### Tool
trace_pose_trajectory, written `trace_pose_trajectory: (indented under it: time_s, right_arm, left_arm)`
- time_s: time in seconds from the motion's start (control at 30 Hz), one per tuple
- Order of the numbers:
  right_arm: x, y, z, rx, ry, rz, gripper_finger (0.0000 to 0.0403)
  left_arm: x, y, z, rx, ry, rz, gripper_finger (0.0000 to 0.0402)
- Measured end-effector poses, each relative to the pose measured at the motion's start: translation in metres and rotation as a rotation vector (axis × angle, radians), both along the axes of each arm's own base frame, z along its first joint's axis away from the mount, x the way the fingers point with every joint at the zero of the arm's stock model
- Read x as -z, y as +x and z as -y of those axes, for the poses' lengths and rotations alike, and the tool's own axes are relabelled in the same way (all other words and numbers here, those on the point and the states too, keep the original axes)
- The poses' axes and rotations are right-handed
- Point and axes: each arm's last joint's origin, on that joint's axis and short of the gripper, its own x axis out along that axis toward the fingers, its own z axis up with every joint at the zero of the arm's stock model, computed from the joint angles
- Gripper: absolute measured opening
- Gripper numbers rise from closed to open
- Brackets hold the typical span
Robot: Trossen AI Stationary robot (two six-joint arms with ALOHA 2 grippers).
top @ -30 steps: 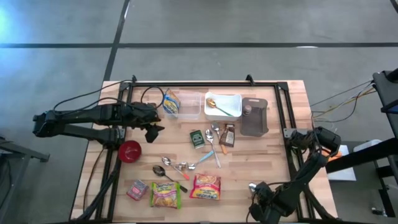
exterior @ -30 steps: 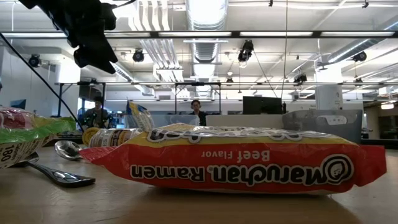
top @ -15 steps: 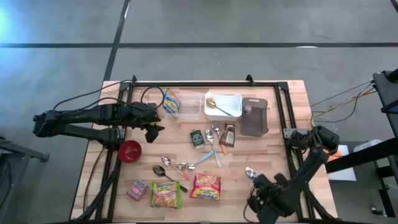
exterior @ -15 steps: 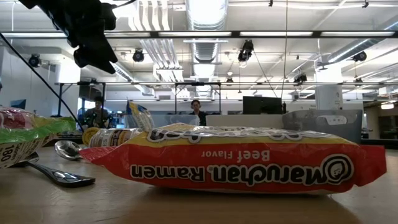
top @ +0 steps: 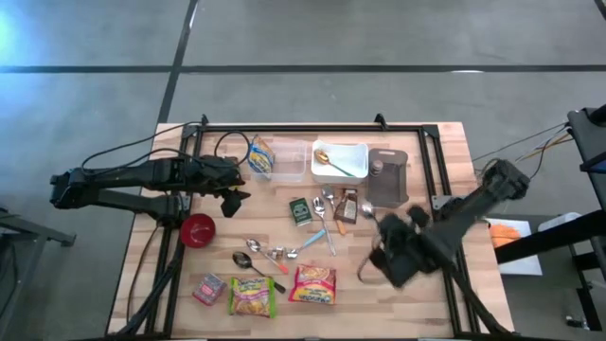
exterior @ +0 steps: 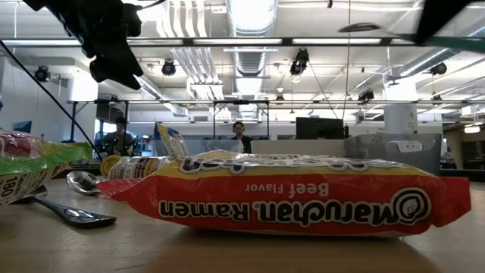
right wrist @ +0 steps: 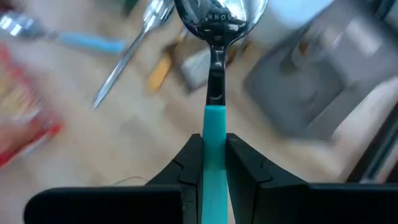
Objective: Pick & Place Food Item
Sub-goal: Put the light green spoon into the white bin
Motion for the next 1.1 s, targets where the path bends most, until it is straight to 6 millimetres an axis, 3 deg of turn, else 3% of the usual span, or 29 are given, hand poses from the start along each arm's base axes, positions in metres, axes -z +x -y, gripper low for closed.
trace_pose_trajectory:
  time_s: [0.23,0.47,0.83,1.1]
  right_arm:
    - [-0.027,0.020,0.078,-0.041,-0.110,0.016,0.0034]
    - [-0.031,0.045,0.130,-0.140,-0.203,-0.005,0.0034]
    - [0.005,0.082,0.189,-0.316,-0.203,-0.120,0.0034]
    - [0.034,0.099,0.214,-0.340,-0.159,-0.167,0.0034]
  left_arm:
    - [0.000,0.000,0.000,0.000,0.000,0.000,0.0235]
    - [0.000,0.000,0.000,0.000,0.000,0.000,0.0235]
    - [0.000,0.000,0.000,0.000,0.000,-0.001,0.0235]
    - [0.000,0.000,0.000,0.000,0.000,-0.001,0.0235]
